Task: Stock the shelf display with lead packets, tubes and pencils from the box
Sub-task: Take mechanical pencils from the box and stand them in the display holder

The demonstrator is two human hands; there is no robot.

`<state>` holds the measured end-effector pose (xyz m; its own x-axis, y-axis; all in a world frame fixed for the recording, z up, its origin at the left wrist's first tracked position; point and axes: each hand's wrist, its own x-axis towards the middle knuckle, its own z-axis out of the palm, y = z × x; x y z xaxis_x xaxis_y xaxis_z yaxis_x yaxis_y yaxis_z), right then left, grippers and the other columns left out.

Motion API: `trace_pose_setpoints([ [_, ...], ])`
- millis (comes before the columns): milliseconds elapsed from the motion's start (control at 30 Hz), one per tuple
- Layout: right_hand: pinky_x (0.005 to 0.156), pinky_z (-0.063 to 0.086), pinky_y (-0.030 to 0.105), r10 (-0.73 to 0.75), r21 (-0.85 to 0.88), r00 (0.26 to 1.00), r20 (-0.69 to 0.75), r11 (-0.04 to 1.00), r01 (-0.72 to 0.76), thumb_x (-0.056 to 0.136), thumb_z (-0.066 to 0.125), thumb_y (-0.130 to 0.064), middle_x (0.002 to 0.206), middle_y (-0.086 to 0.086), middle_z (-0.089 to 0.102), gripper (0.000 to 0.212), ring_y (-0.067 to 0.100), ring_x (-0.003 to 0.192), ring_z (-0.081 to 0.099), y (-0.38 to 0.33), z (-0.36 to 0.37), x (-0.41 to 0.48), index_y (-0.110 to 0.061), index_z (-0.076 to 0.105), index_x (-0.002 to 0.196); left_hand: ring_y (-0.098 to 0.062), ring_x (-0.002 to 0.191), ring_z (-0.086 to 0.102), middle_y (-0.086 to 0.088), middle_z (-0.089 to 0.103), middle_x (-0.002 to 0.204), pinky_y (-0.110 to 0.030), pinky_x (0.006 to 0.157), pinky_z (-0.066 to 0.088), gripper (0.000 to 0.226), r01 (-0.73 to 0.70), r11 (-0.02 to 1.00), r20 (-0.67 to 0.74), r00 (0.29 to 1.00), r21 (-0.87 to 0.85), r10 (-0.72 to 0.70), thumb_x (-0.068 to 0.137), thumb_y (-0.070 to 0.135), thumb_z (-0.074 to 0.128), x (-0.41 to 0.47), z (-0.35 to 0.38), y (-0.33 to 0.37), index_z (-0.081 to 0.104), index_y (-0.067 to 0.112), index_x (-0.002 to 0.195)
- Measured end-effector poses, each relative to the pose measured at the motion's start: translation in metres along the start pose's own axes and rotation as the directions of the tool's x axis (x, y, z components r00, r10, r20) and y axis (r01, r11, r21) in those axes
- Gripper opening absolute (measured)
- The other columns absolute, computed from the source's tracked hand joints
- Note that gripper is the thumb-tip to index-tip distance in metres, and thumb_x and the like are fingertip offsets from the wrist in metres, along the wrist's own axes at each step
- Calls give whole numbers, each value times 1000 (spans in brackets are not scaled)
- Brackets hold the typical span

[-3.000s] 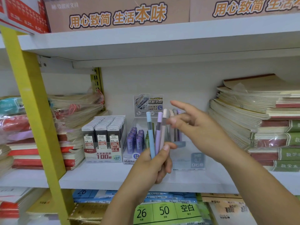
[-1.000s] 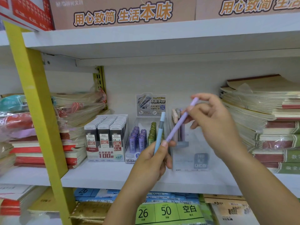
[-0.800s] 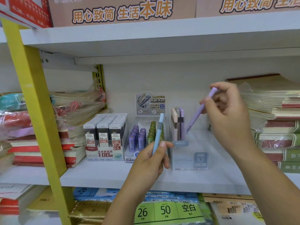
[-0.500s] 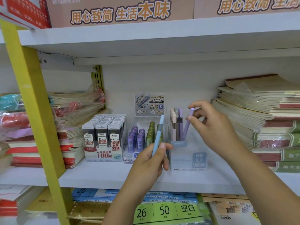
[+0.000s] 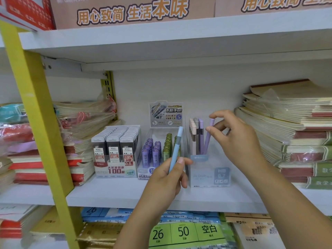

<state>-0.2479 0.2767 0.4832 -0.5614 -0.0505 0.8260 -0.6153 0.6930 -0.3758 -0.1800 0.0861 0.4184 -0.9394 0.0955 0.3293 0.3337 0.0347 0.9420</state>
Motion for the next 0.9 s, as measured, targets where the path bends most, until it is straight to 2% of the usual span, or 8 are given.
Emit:
trace_pose_setpoints([
  [100,68,37,15,-2,0,1000,27,1000,2,86,69,-22,82,-25,59,27,0,83,53,1,0,1,-33,60,109,-5,44,34,7,56,62,-14,43,30,29,6,1000,1,1000,2,-6,100,50,44,0,0,0,71,40,97],
  [200,68,35,7,1,31,1000,26,1000,-2,85,69,-21,84,-18,62,27,-3,84,55,0,2,1,-38,59,103,-5,44,35,7,56,62,-14,43,31,29,8,1000,1,1000,10,-8,101,50,44,-1,0,0,71,40,98],
  [433,65,32,13,47,-26,991,128,999,-44,85,70,-19,76,-21,60,29,8,93,49,1,6,3,-41,53,94,-6,45,35,8,56,62,-15,44,31,29,9,1000,1,1000,25,-9,102,48,43,-2,1,2,70,40,99],
  [567,68,32,18,72,-96,967,246,994,-50,92,61,-23,91,-20,62,28,3,102,40,-1,0,5,-42,55,113,-4,44,36,8,56,62,-13,44,31,29,9,1000,-5,1000,24,-8,102,48,43,-2,2,4,71,40,98],
  [667,84,34,23,-10,-128,988,153,991,29,96,54,-23,105,-17,60,34,8,111,42,-11,-8,4,-32,55,129,-3,44,37,9,56,63,-12,43,32,28,-1,1000,-9,1000,28,2,102,48,43,-2,2,6,70,41,98],
  [767,77,38,9,22,200,995,99,979,-42,96,55,-25,93,-18,70,20,-2,99,55,-29,-21,2,-33,66,111,-4,44,36,9,56,63,-12,44,32,28,-30,999,18,999,41,29,102,48,43,-1,3,10,70,41,98],
  [833,74,42,3,68,470,963,261,862,-188,94,58,-27,89,-15,75,20,-7,92,63,-43,-30,-1,-33,66,111,-4,44,36,9,57,63,-12,44,32,28,-47,998,34,998,50,45,101,48,44,0,4,15,70,39,99],
  [900,73,45,5,45,587,927,373,763,-273,90,63,-24,90,-9,76,28,-2,90,68,-52,-33,-5,-33,63,117,-4,44,37,9,58,62,-12,44,32,27,-57,996,37,998,67,55,101,49,44,2,6,20,70,40,99],
])
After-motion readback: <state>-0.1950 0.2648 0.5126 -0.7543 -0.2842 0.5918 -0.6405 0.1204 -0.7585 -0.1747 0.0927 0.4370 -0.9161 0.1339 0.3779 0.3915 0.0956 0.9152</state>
